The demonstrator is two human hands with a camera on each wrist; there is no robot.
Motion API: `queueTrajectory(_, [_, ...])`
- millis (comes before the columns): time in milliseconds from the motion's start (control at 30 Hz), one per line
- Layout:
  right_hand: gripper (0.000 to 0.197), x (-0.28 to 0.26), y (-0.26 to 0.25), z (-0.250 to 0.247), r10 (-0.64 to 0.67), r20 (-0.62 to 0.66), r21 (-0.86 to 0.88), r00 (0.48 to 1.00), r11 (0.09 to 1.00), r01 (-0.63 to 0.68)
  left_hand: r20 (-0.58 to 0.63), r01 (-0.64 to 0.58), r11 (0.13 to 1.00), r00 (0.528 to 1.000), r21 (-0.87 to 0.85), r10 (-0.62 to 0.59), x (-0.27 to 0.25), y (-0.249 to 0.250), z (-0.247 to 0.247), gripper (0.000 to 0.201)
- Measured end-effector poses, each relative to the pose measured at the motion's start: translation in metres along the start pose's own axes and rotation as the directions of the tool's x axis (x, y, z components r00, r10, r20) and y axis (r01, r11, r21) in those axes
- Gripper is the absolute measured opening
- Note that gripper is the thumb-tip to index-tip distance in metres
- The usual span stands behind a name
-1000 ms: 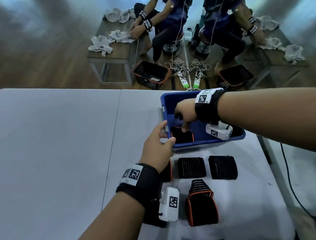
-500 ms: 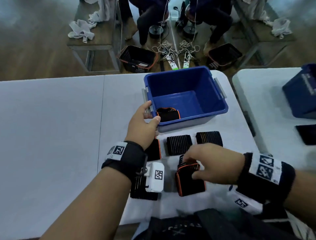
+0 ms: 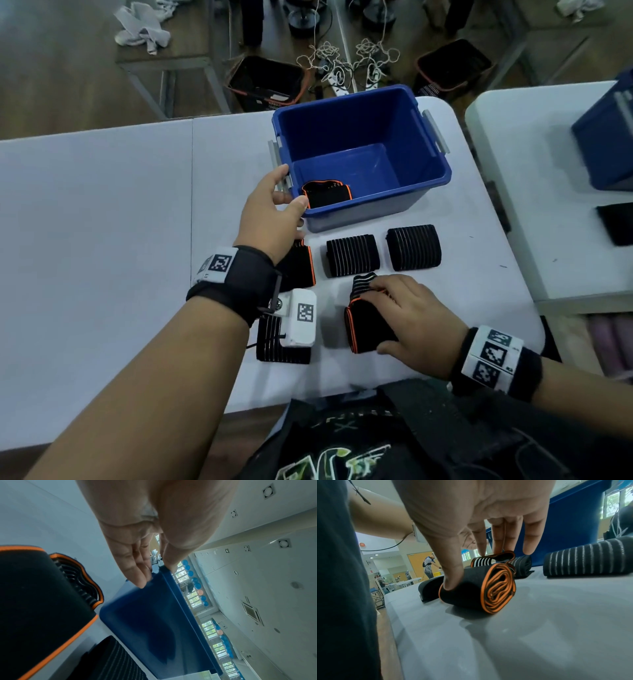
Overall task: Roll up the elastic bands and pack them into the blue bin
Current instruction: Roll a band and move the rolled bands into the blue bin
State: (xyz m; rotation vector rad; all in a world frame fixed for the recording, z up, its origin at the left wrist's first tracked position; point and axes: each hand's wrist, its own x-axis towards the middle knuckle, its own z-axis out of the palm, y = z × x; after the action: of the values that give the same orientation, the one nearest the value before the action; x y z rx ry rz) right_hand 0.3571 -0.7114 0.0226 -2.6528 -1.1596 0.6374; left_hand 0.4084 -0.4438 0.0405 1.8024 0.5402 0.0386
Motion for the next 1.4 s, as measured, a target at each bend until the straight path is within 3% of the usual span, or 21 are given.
queueTrajectory(367, [0.083,0.028,0.008,-0.001,-0.051,0.287,-0.053,0.956,0.996,0.069,0.001,-0.006,1.000,1.000,0.026,0.006,0.000,0.001,-0.003,0.060])
queueTrajectory(833, [0.042,0.060,0.003,-0.013,-0.020,0.286,-0.013,0.958,1.000,0.024,0.009,-0.015,0.998,1.000,0.054,0.014,0.003,0.001,-0.004,0.059])
queueTrajectory(1000, [0.030,0.061,-0.002,-0.024,0.032,0.271,0.143,0.962,0.987,-0.073,0.009,-0.010,0.999,1.000,0.039,0.010,0.001,0.001,-0.003,0.058])
queueTrajectory(1133, [0.027,0.054,-0.009,-0.062,0.034,0.189,0.249,0.981,0.965,-0.081,0.012,-0.009,0.999,1.000,0.031,0.008,0.002,0.001,-0.003,0.058])
queueTrajectory(1400, [0.047,0.094,0.002,-0.201,-0.025,0.005,0.124,1.000,0.992,0.024,0.024,-0.011,1.000,1.000,0.029,0.010,0.001,0.004,-0.005,0.057])
